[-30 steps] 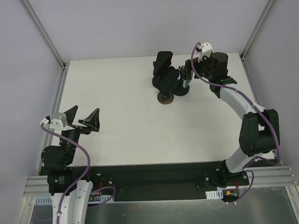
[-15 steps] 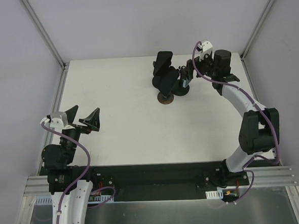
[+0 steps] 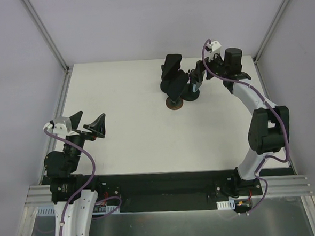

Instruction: Remove the phone from the phone stand

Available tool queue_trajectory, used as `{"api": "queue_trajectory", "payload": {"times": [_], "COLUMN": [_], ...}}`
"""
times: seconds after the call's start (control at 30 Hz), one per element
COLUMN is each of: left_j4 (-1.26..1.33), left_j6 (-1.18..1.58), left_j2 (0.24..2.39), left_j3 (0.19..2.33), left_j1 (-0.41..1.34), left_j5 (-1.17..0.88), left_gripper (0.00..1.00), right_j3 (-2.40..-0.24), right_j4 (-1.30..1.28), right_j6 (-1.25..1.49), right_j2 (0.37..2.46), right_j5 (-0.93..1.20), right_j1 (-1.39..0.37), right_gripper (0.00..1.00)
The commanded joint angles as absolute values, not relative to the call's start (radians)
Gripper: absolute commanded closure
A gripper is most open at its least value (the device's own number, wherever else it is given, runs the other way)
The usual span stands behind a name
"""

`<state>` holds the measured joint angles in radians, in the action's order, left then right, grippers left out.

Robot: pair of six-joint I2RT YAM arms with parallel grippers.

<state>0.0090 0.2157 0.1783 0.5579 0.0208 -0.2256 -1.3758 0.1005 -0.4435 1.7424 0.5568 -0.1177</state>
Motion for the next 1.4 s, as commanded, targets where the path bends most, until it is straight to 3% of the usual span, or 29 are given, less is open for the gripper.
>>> {"api": "queue_trajectory", "payload": {"times": [0.0, 0.4, 0.67, 0.83, 1.1, 1.37], "left_j4": [0.040, 0.040, 0.040, 0.041, 0.044, 0.044], "left_j6": [0.193, 0.196, 0.201, 0.204, 0.206, 0.207], "left_j2": [0.186, 0.170, 0.166, 0.170, 0.175, 0.199], "left_j3": [0.558, 0.558, 0.558, 0.558, 0.557, 0.560], "left_j1": [0.028, 0.029, 0.035, 0.041, 0.043, 0.043], "left_j5": [-0.229, -0.233, -0.239, -0.245, -0.248, -0.264], "left_gripper": [0.01, 0.01, 0.01, 0.01, 0.01, 0.01], "right_j3": [-1.405, -1.186, -1.005, -0.901, -0.810, -0.756], "right_j4": [0.100, 0.179, 0.184, 0.207, 0.101, -0.020], "right_j6": [-0.468, -0.479, -0.394, -0.186, -0.121, -0.195], "right_j2": [1.717, 1.497, 1.301, 1.184, 1.011, 0.901], "right_j5": [0.580, 0.286, 0.216, 0.144, -0.047, 0.075], "right_j1": [-0.109, -0.086, -0.087, -0.103, -0.265, -0.462], "right_gripper": [0.14, 0.69, 0.76, 0.85, 0.85, 0.83]}}
